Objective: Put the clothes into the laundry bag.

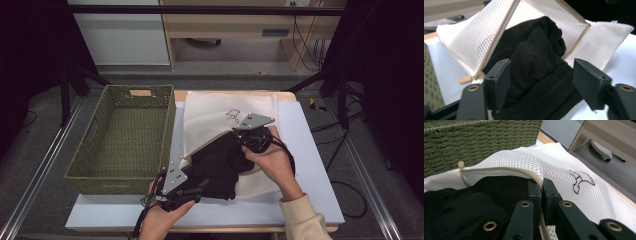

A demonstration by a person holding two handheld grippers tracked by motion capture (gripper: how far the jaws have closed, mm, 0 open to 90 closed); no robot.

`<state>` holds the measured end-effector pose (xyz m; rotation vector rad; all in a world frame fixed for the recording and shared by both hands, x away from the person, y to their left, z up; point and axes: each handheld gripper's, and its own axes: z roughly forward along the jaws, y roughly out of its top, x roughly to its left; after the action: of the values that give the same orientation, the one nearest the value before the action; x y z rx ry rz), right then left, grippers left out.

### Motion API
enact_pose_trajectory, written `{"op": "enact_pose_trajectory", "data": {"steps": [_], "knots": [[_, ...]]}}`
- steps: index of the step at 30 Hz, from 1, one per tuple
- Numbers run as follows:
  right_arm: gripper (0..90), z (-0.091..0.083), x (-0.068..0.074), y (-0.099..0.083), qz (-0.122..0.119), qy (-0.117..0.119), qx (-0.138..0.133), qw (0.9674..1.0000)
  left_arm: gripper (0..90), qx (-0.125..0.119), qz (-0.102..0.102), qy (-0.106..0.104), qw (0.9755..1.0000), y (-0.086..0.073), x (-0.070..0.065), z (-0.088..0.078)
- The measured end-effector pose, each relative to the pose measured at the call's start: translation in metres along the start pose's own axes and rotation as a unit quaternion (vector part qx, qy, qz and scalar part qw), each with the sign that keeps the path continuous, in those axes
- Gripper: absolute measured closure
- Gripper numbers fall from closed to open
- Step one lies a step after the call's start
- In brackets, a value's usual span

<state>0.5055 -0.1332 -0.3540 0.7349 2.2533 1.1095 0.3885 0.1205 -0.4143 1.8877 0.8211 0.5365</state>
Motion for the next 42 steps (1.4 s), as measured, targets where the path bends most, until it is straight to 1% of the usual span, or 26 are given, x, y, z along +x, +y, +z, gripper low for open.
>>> {"op": "enact_pose_trajectory", "data": {"steps": [2,4,5,6,7,8,9,11,12,13,14,15,16,19,20,23,26,31,35,38,40,42], "knots": [[86.8,0.0,0.0,0.0,0.001,0.0,0.0,1.0,40.2,0.008,0.005,-0.003,1.0,-0.003,0.0,-0.001],[86.8,0.001,0.0,0.0,0.001,0.0,0.0,1.0,44.7,0.017,0.011,-0.004,0.9998,-0.006,0.0,-0.001],[86.8,0.001,0.001,-0.001,0.001,0.0,0.001,1.0,49.5,0.019,0.014,-0.003,0.9997,-0.007,0.0,-0.001],[86.8,0.001,0.001,-0.001,0.001,0.0,0.001,1.0,51.6,0.021,0.012,-0.002,0.9997,-0.008,0.0,-0.001],[86.8,0.001,0.001,-0.001,0.001,0.0,0.001,1.0,57.4,0.025,0.015,-0.003,0.9996,-0.009,0.0,-0.001],[86.8,0.001,0.001,-0.001,0.001,0.0,0.001,1.0,61.5,0.029,0.014,0.0,0.9995,-0.011,-0.001,0.0],[86.8,0.001,0.001,-0.001,0.001,0.0,0.003,1.0,62.9,0.032,0.015,0.0,0.9994,-0.013,-0.001,0.0],[86.8,0.002,0.002,-0.002,0.0,0.002,0.003,1.0,72.5,0.039,0.014,-0.013,0.9991,-0.015,-0.002,0.002],[86.8,0.002,0.002,-0.002,0.0,0.001,0.004,1.0,73.6,0.044,0.016,-0.014,0.9988,-0.016,-0.002,0.003],[86.8,0.002,0.002,-0.002,-0.001,0.002,0.005,1.0,76.6,0.049,0.02,-0.017,0.9985,-0.017,-0.001,0.004],[86.8,0.002,0.002,-0.002,-0.002,0.001,0.004,1.0,79.5,0.05,0.02,-0.018,0.9984,-0.018,-0.001,0.005],[86.8,0.002,0.002,-0.001,-0.003,0.001,0.004,1.0,80.3,0.053,0.016,-0.018,0.9983,-0.019,-0.002,0.006],[86.8,0.002,0.002,-0.002,-0.001,0.001,0.004,1.0,82.1,0.061,0.014,-0.022,0.9978,-0.02,-0.002,0.008],[86.8,0.003,0.002,-0.003,-0.001,0.003,0.006,1.0,88.1,0.07,0.017,-0.029,0.997,-0.024,-0.004,0.011],[86.8,0.003,0.002,-0.003,-0.002,0.003,0.007,1.0,89.3,0.074,0.019,-0.029,0.9966,-0.025,-0.004,0.012],[86.8,0.003,0.003,-0.003,-0.001,0.002,0.007,1.0,89.7,0.079,0.017,-0.032,0.9962,-0.027,-0.005,0.013],[86.8,0.004,0.004,-0.003,0.0,0.002,0.008,1.0,89.7,0.079,0.012,-0.037,0.9961,-0.027,-0.005,0.013],[86.8,0.005,0.004,-0.003,-0.004,0.003,0.011,0.9999,89.8,0.088,0.016,-0.043,0.9951,-0.03,-0.008,0.017],[86.8,0.007,0.005,-0.004,-0.003,0.005,0.013,0.9999,89.8,0.091,0.028,-0.044,0.9945,-0.032,-0.014,0.02],[86.8,0.007,0.006,-0.004,-0.004,0.006,0.013,0.9999,89.8,0.097,0.035,-0.048,0.9935,-0.033,-0.018,0.023],[86.8,0.007,0.006,-0.004,-0.004,0.006,0.013,0.9999,89.8,0.101,0.041,-0.044,0.9931,-0.033,-0.018,0.024],[86.8,0.006,0.006,-0.004,-0.003,0.006,0.014,0.9999,89.8,0.101,0.041,-0.042,0.9932,-0.034,-0.018,0.026]]}}
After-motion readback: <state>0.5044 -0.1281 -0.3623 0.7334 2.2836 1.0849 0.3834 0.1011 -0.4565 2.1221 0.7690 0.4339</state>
